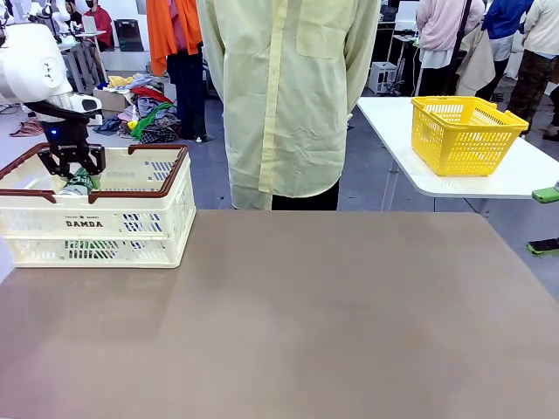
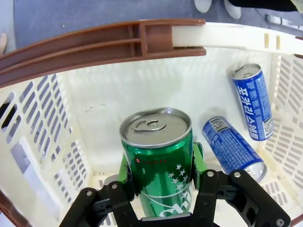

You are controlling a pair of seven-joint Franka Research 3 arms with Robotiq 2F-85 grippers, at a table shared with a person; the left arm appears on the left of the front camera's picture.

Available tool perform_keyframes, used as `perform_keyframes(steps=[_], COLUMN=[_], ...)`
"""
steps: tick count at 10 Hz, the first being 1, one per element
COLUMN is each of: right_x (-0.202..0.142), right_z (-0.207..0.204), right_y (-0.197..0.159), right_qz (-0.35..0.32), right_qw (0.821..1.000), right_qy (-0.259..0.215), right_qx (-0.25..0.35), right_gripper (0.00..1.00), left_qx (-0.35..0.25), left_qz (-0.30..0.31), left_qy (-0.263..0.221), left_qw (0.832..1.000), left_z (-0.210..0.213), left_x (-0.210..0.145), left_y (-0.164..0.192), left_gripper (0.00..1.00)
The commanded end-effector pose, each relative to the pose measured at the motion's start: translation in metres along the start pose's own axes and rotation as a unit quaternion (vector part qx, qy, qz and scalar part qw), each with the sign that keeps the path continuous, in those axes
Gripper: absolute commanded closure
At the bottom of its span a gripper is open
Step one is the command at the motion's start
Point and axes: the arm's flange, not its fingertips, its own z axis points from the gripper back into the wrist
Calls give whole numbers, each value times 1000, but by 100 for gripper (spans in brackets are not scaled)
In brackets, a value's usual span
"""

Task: Place the drinks into the Shopping basket.
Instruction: Pick up one drink and place it into the Shopping basket.

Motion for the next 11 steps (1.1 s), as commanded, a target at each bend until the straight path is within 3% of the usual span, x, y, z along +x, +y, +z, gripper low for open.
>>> perform_keyframes(steps=[1, 2, 8, 11], right_x=[1, 1, 1, 1], right_z=[2, 2, 2, 2], right_y=[6, 6, 6, 6], right_qz=[-7, -7, -7, -7], right_qw=[1000, 1000, 1000, 1000], right_qy=[-1, -1, -1, -1], right_qx=[8, 8, 8, 8], right_gripper=[0, 0, 0, 0], left_qx=[3, 7, 5, -107], left_qz=[-2, -3, 0, -51], left_qy=[14, 19, 2, 28], left_qw=[1000, 1000, 1000, 993], left_z=[3, 1, 33, 107], left_x=[7, 8, -7, -69], left_y=[3, 2, -9, -40], left_gripper=[37, 0, 0, 0])
